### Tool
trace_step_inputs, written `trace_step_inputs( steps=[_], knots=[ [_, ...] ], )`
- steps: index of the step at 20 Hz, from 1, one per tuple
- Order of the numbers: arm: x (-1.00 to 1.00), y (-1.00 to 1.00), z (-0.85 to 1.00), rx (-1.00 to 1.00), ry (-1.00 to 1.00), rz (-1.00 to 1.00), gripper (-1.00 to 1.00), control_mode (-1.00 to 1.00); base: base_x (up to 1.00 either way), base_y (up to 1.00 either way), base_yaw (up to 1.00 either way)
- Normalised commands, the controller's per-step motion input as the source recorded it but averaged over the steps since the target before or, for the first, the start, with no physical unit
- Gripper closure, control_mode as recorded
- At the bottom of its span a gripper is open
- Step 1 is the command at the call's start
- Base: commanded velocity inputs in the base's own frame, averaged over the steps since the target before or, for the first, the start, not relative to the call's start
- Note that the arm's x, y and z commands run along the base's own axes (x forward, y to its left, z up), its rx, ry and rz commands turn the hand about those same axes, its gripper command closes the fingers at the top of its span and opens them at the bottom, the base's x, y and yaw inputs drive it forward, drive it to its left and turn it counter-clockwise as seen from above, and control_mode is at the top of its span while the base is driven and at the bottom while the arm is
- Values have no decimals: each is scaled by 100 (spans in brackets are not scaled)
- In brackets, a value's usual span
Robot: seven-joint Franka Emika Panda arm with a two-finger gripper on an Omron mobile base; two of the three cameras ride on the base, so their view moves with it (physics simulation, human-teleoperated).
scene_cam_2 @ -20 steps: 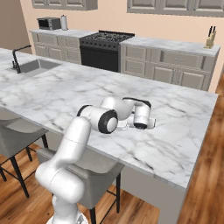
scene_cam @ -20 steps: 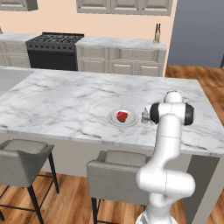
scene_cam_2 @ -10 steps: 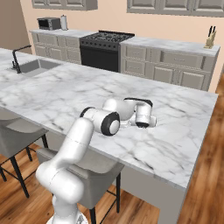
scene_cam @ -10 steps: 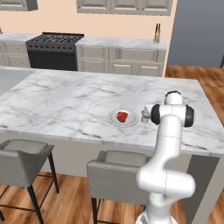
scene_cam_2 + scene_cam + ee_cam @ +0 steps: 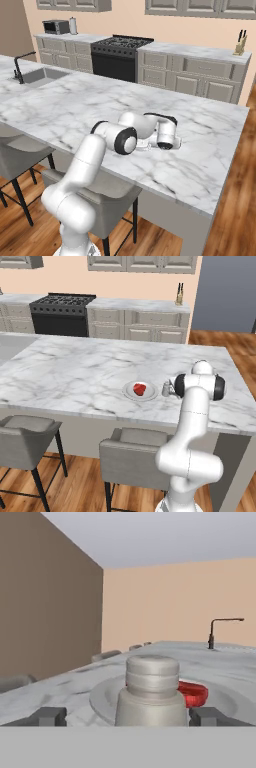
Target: Retrieve the shaker from the cabinet and place it next the steak on a plate on the dining table.
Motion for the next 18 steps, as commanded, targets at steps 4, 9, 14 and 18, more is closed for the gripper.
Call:
trace_step_inputs(
  steps=[4, 9, 14, 18],
  knots=[
    [-1, -49, 4, 6, -10, -1, -100, -100, 0, 0, 0],
    [-13, -30, 15, 7, -18, -3, -100, -100, 0, 0, 0],
    [-75, 7, 81, 0, -39, -1, -100, -100, 0, 0, 0],
    [-100, 31, 100, -2, -37, 0, -100, -100, 0, 0, 0]
  ],
)
